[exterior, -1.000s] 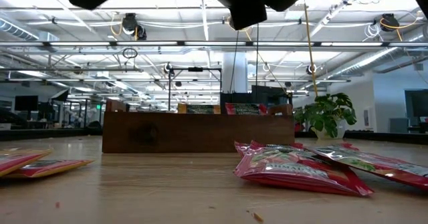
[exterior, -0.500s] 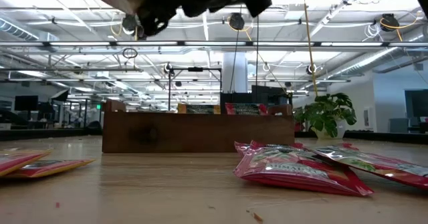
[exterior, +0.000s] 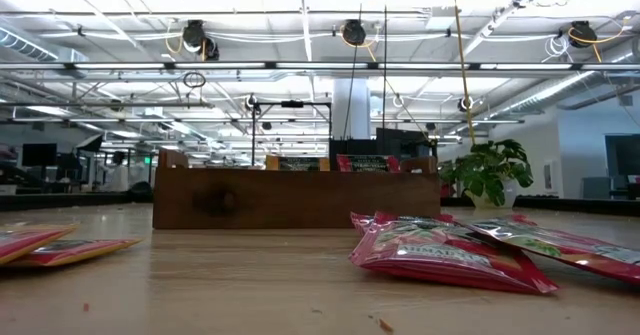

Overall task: Pick & Place Tea
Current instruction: Put the brown tea bag into the left section of the wooden organizer

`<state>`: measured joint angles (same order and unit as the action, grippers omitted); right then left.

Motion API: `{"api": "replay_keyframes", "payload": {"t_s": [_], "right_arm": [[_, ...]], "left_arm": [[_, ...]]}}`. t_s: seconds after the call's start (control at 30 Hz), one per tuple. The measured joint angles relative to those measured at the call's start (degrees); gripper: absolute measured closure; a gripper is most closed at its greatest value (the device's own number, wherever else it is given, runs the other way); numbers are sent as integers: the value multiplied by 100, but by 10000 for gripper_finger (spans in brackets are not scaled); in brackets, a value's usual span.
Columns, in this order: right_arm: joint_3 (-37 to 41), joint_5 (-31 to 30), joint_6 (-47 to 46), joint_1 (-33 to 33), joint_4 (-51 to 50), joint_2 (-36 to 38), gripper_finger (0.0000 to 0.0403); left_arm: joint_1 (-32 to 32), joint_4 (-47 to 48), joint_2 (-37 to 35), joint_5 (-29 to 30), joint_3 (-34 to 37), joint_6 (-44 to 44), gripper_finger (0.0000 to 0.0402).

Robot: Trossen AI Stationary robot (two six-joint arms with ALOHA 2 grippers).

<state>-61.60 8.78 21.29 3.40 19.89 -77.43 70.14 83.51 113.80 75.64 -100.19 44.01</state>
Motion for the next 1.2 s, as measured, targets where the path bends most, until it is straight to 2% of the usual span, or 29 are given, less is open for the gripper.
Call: {"api": "replay_keyframes", "payload": {"t_s": [0.07, 0.1, 0.17, 0.27, 0.37, 0.43, 0.53, 0.6, 0.7, 0.8, 0.83, 0.9, 0.93, 0.97, 1.07, 1.1, 1.2], "right_arm": [[802, -13, -122, 0, 973, 491, 396], [1216, -11, -184, 4, 1378, 725, 396], [1963, -38, -247, 4, 2027, 1156, 396], [2987, -360, -364, 67, 2742, 1663, 396], [3795, -608, -392, 216, 3394, 1892, 396], [4174, -616, -430, 320, 3901, 1943, 396], [4489, -617, -478, 450, 4340, 1876, 396], [4585, -620, -476, 526, 4360, 1758, 396], [4594, -685, -448, 585, 4433, 1451, 396], [4598, -744, -315, 610, 4671, 1014, 396], [4600, -741, -280, 610, 4768, 891, 396], [4600, -729, -251, 610, 4975, 701, 396], [4600, -722, -244, 610, 5017, 642, 396], [4600, -724, -233, 610, 5002, 616, 396], [4598, -717, -215, 610, 4892, 597, 396], [4599, -711, -217, 610, 4843, 594, 396], [4600, -489, -241, 608, 4851, 595, 396]], "left_arm": [[-52, 646, -5, 304, 161, 1137, 397], [-81, 666, -37, 596, 367, 1508, 396], [-102, 500, -239, 1124, 951, 1808, 385], [-308, 640, -762, 1380, 1913, 3155, 363], [-815, 392, -1468, 1397, 2999, 4239, 350], [-1274, 12, -1856, 1399, 3549, 4519, 352], [-1982, -689, -2229, 1302, 4045, 4264, 369], [-2445, -1248, -2359, 1210, 4229, 3592, 387], [-3246, -2297, -2387, 693, 4341, 2071, 396], [-4099, -4308, -2387, -212, 4556, -574, 393], [-4381, -5244, -2385, -751, 4663, -1707, 394], [-4906, -7009, -2378, -2318, 4835, -3849, 398], [-5107, -7686, -2376, -3038, 4871, -4540, 398], [-5248, -8163, -2412, -3512, 4870, -5082, 397], [-5507, -8768, -2636, -4160, 4683, -5996, 384], [-5593, -8938, -2729, -4546, 4644, -6230, 379], [-5923, -9602, -2993, -6439, 4656, -6790, 367]]}}
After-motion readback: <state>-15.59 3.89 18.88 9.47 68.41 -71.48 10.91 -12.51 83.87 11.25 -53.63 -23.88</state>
